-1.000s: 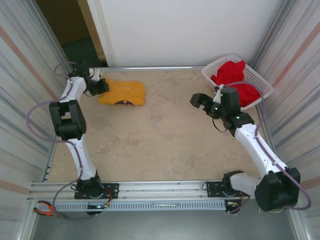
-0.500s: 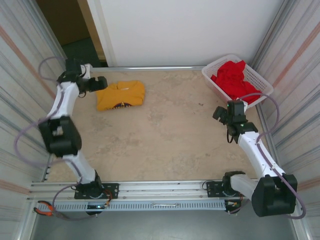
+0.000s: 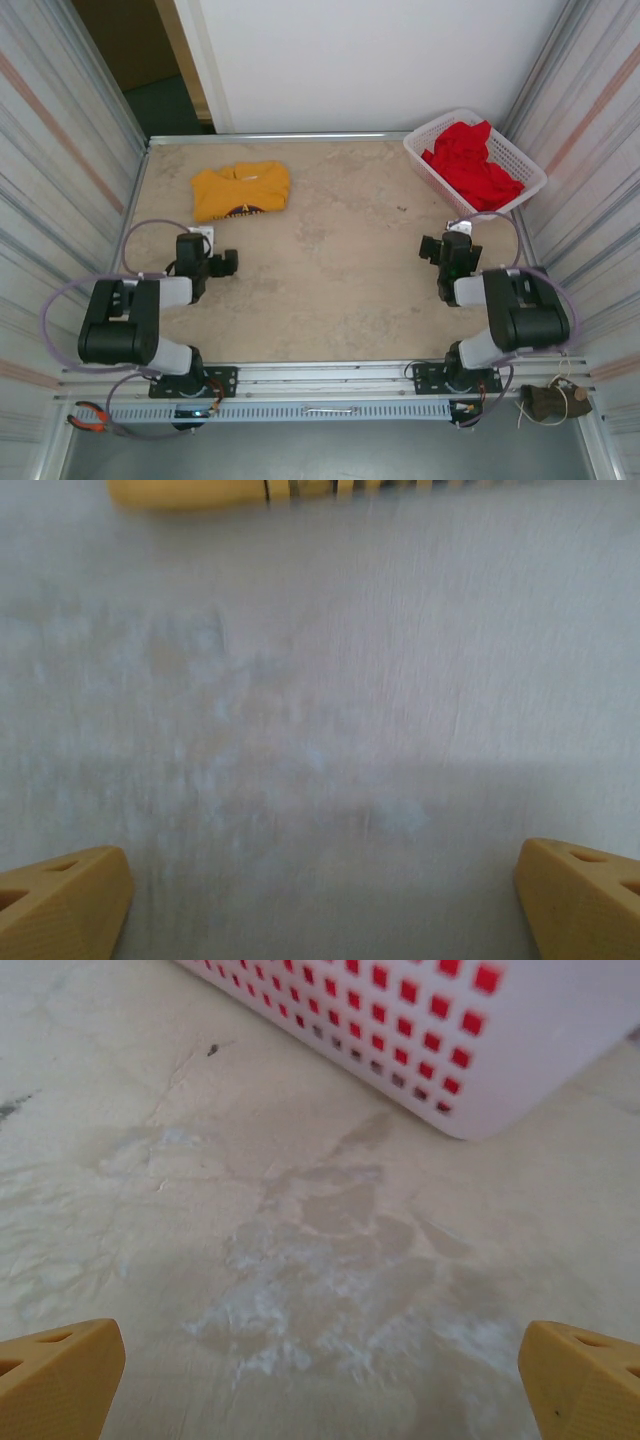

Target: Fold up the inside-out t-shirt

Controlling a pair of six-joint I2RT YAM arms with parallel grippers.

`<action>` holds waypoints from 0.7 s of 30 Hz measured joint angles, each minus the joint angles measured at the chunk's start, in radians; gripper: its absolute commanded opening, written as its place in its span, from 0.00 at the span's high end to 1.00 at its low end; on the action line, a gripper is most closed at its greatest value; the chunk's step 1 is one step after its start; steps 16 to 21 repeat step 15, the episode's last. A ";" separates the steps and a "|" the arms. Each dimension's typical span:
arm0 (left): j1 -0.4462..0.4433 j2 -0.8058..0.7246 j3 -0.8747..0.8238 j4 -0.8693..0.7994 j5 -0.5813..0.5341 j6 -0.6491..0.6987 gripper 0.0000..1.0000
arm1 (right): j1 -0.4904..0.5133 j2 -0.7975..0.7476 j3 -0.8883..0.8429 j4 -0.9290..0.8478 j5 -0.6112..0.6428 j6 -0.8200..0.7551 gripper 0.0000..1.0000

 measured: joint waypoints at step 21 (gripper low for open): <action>0.016 0.052 0.025 0.277 0.042 0.026 0.01 | -0.099 0.018 0.089 0.043 -0.239 -0.014 0.01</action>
